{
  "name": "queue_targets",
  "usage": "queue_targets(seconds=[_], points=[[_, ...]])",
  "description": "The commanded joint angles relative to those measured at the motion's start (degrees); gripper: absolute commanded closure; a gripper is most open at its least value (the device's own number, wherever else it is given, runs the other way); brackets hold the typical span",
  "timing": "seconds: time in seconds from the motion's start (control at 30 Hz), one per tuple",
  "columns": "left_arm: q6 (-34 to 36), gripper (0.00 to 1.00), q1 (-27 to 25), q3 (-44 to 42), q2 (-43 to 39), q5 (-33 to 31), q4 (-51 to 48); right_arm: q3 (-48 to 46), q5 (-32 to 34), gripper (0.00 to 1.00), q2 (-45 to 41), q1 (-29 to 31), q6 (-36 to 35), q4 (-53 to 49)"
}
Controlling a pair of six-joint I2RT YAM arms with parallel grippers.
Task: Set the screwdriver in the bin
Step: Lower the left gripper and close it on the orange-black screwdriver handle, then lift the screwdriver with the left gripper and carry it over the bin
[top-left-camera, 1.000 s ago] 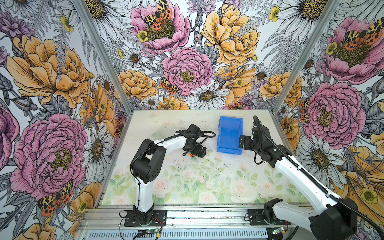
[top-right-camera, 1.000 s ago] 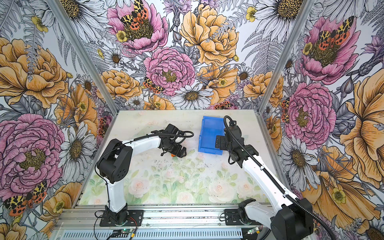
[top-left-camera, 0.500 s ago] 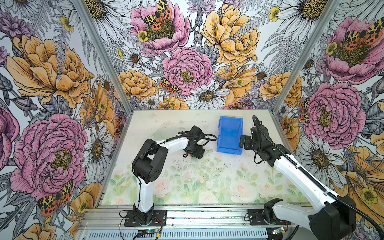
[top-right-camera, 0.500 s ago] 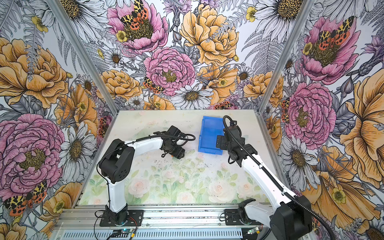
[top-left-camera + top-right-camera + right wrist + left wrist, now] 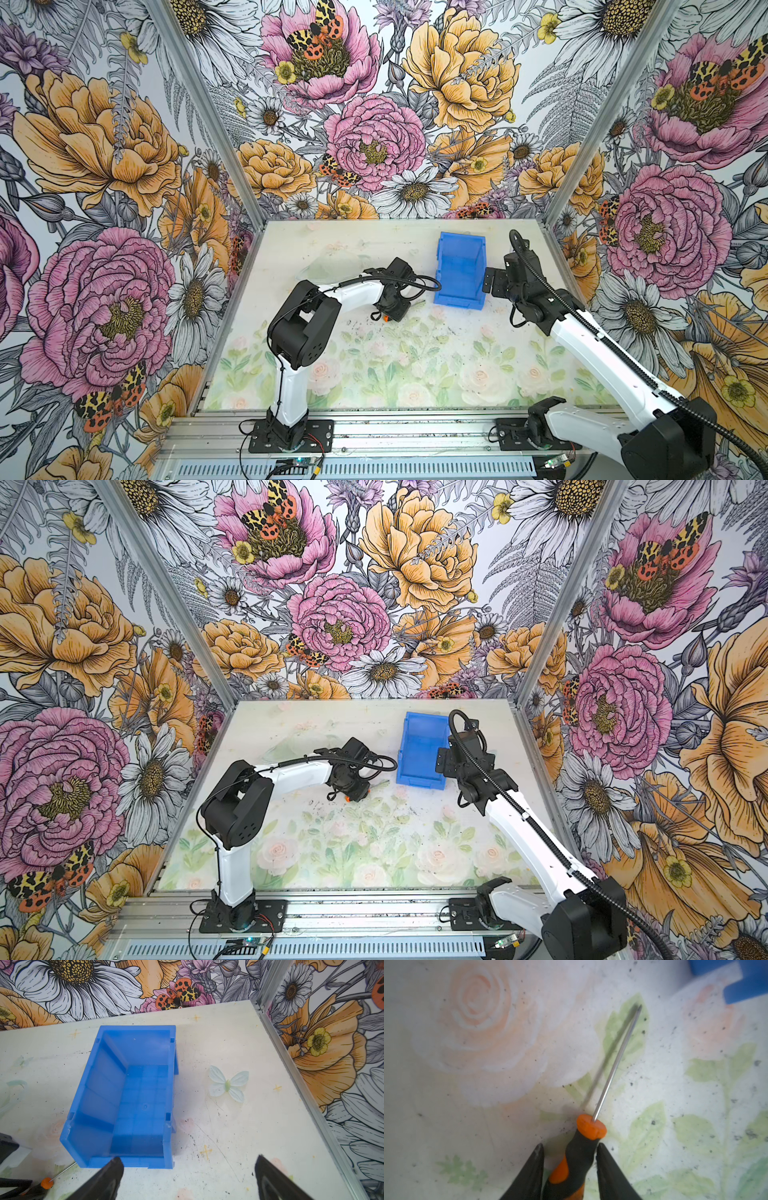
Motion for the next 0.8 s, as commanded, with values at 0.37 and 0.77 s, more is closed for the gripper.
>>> queue_targets(seconds=[0.37,0.77], points=[[-1.56,0.83,-0.98,-1.73,-3.51,0.22,-0.02,0.62,2.67,0.0,-3.13,-0.1,2.66,0.37],[-6.78,1.0,-1.64,-3.12,-10.52,4.86,0.75,-1.79,3.31,0.01,-6.33,-1.15,5.47,0.23]])
